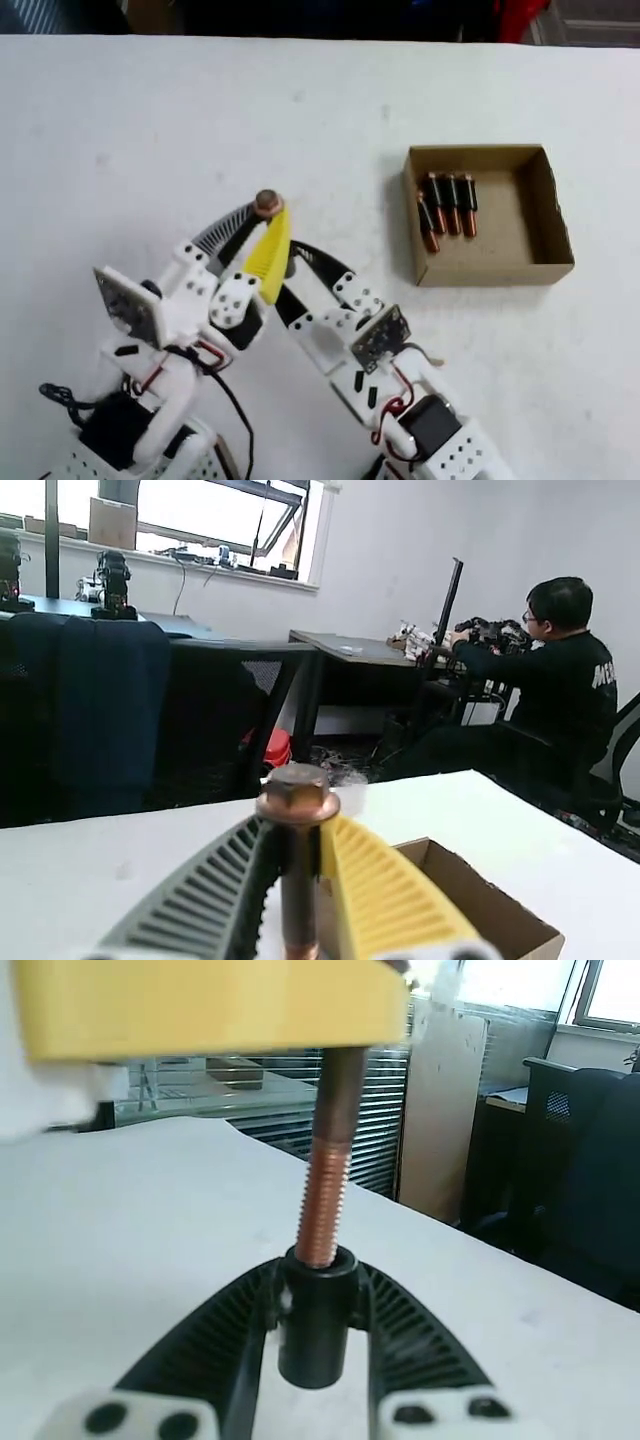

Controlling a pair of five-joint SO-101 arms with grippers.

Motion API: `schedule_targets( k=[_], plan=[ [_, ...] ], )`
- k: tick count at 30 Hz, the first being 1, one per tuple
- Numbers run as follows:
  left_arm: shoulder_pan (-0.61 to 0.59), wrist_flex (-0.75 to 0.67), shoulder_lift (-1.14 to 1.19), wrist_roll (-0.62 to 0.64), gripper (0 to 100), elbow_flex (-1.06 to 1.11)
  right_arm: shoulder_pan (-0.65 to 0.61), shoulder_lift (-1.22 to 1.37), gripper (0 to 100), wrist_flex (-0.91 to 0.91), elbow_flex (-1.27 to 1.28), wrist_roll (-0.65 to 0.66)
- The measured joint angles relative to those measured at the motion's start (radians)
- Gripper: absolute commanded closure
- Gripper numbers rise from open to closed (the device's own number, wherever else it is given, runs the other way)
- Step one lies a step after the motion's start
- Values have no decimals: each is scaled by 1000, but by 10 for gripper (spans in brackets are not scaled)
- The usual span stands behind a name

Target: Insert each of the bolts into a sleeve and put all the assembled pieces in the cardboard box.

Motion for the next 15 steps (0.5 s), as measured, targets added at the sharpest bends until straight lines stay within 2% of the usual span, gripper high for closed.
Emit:
schedule_targets(
  k=[8,15],
  plan=[
    [-2,9,2,5,976,106,8,3,967,6,0,-2],
    [2,6,-9,5,976,114,8,0,967,8,0,-2]
  ],
)
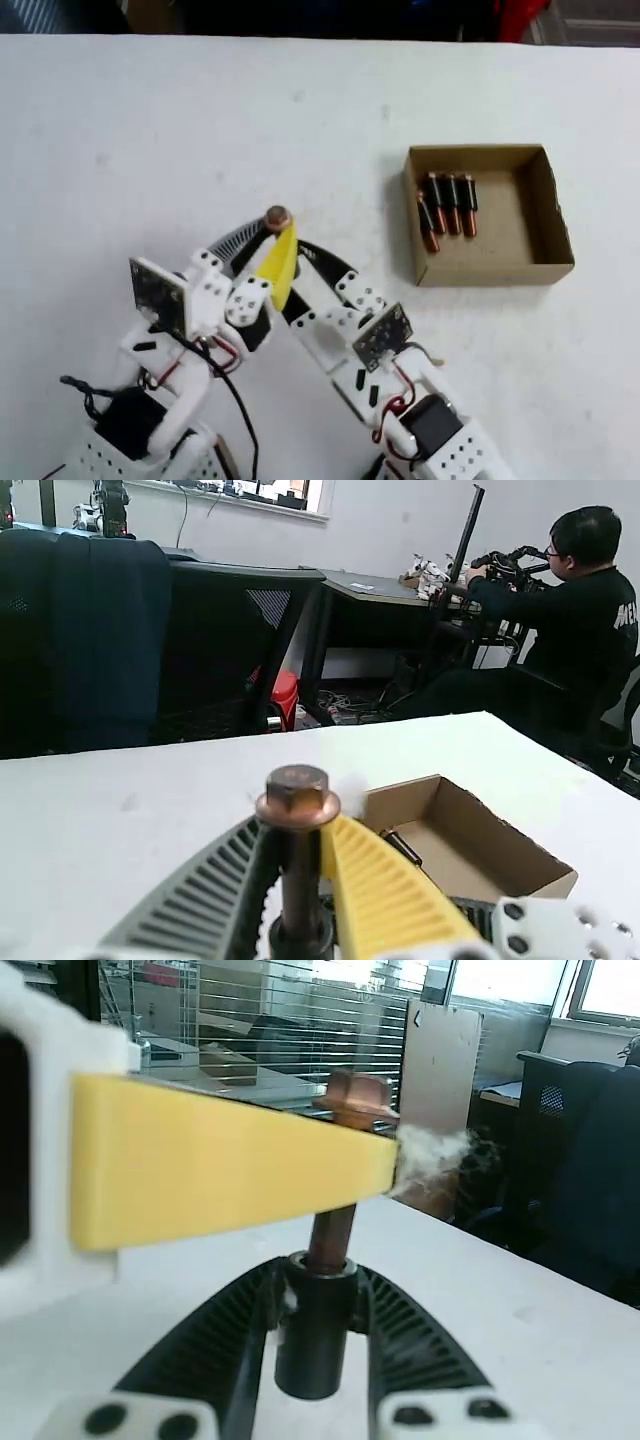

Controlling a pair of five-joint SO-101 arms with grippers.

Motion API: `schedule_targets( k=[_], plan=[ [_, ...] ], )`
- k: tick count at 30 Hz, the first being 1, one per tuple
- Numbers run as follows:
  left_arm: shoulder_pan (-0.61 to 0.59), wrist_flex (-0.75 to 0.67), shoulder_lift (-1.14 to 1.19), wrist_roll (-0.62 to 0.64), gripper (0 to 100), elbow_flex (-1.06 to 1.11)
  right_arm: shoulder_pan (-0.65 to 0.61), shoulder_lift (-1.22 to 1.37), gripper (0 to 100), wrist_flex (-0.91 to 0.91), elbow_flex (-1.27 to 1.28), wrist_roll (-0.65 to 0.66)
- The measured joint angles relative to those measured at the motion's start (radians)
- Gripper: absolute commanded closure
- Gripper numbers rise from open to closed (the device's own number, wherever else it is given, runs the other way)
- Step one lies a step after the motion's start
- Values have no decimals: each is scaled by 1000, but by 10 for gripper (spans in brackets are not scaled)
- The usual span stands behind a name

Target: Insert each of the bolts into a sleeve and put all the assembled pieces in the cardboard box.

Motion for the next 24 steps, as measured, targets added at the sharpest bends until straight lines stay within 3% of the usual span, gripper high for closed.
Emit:
schedule_targets(
  k=[8,15,24],
  plan=[
    [0,2,0,0,977,0,0,0,965,0,0,0],
    [3,110,-9,2,976,-2,-2,2,964,35,0,0],
    [5,141,5,2,976,0,12,2,964,35,0,0]
  ],
)
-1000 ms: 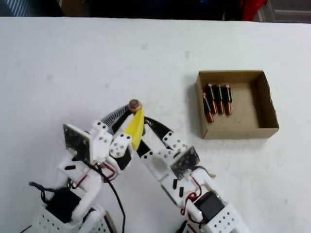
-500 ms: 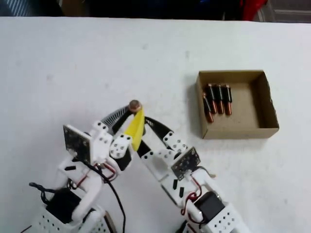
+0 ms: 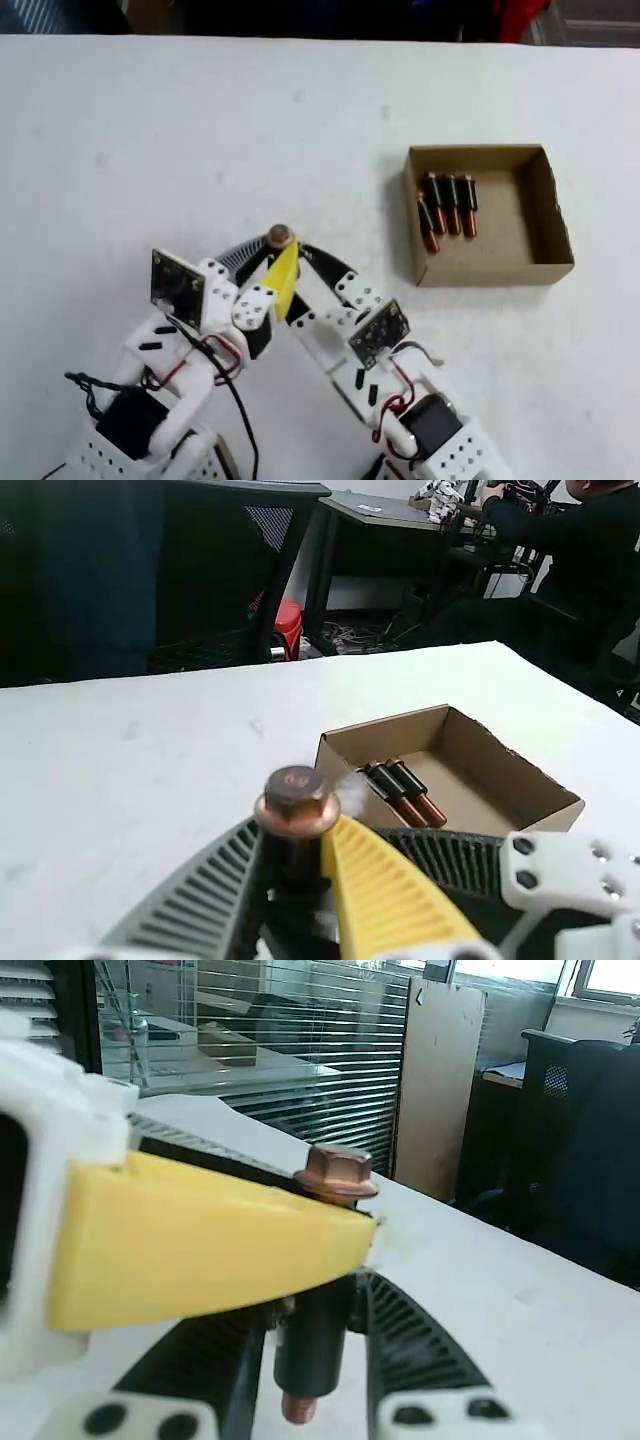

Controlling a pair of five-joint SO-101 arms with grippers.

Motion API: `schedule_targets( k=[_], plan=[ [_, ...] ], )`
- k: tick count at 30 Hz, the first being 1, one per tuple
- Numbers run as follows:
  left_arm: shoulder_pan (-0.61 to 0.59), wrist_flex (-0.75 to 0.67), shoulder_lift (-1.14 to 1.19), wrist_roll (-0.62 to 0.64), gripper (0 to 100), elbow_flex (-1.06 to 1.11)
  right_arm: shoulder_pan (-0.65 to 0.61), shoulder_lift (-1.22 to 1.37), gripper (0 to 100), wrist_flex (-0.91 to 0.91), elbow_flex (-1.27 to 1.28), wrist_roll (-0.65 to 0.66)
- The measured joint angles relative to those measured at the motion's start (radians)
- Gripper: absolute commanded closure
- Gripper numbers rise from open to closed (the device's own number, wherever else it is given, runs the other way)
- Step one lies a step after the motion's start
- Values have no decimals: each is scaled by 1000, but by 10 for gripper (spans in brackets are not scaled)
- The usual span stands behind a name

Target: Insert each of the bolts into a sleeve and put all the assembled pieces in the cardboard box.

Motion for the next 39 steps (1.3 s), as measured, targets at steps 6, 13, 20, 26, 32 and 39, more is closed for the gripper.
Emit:
schedule_targets(
  k=[6,13,20,26,32,39],
  plan=[
    [0,0,3,0,848,0,0,0,964,0,0,0],
    [-3,2,5,-3,758,0,6,-2,964,-2,0,0],
    [-3,2,5,-5,756,0,6,-2,964,-2,0,0],
    [-83,2,5,-5,756,2,9,0,964,0,0,2],
    [-110,2,5,-5,755,0,8,-2,965,-2,0,2],
    [-115,2,5,-6,758,-9,8,-2,967,-2,0,2]
  ],
)
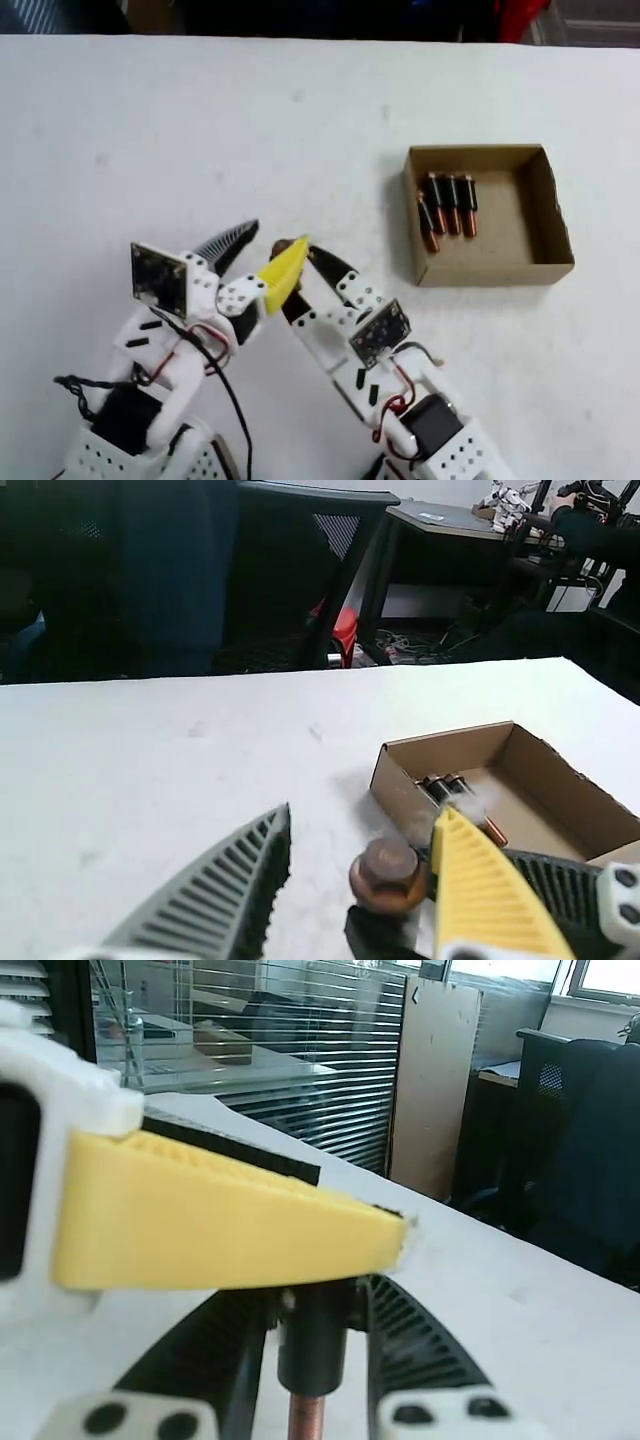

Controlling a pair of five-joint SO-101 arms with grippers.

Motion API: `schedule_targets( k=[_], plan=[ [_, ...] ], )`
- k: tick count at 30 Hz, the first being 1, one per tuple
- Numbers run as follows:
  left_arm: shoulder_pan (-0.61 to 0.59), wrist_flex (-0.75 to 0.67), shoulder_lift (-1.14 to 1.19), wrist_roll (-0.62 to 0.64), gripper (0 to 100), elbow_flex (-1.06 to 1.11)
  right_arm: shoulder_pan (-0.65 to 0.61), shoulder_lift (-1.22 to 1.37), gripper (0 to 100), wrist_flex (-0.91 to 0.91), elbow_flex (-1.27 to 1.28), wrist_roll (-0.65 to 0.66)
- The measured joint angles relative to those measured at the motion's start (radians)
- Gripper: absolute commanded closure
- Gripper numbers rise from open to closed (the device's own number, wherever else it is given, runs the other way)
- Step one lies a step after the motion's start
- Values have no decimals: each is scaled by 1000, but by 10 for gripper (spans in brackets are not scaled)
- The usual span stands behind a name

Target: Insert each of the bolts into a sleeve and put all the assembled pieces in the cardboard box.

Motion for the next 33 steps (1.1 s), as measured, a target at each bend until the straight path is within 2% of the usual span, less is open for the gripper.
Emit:
schedule_targets(
  k=[8,10,13,14,17,20,24,33],
  plan=[
    [-35,0,0,0,768,-115,0,0,967,0,0,0],
    [-86,0,-2,0,821,-144,0,0,967,0,0,0],
    [-180,0,-8,0,971,-164,0,0,967,0,0,0],
    [-213,0,-8,-6,987,-166,0,0,967,0,0,0],
    [-290,0,-9,-80,940,-166,0,0,967,0,0,0],
    [-342,0,-9,-138,982,-166,0,0,967,0,0,0],
    [-364,37,-14,-226,977,-100,0,0,967,0,0,0],
    [-423,84,0,-250,977,40,0,0,967,0,0,0]
  ],
)
